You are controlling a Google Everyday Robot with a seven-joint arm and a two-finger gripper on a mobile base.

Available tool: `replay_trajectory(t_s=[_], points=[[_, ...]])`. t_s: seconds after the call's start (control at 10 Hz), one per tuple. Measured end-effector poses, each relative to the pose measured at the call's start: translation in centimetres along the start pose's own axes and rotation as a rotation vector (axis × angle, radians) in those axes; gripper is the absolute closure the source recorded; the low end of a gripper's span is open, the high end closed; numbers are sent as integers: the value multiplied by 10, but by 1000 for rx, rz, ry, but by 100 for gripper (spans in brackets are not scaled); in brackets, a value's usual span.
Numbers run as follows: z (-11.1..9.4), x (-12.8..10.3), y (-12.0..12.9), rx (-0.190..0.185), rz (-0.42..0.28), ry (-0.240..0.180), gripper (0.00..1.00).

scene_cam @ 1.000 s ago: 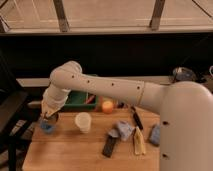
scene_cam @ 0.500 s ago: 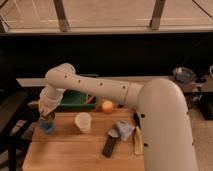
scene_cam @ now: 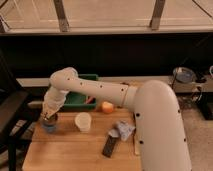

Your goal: Stack cups into tray

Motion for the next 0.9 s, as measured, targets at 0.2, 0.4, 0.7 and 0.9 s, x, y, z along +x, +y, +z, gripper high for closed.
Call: replay_trajectory(t_s=[0.2,0.4,0.7,0.9], points=[[6,-4,2,1,7,-21,40],[13,-8,5,-5,11,-35,35],[20,-14,7,-5,16,-59,35],[24,-17,5,-4,13,-70,35]])
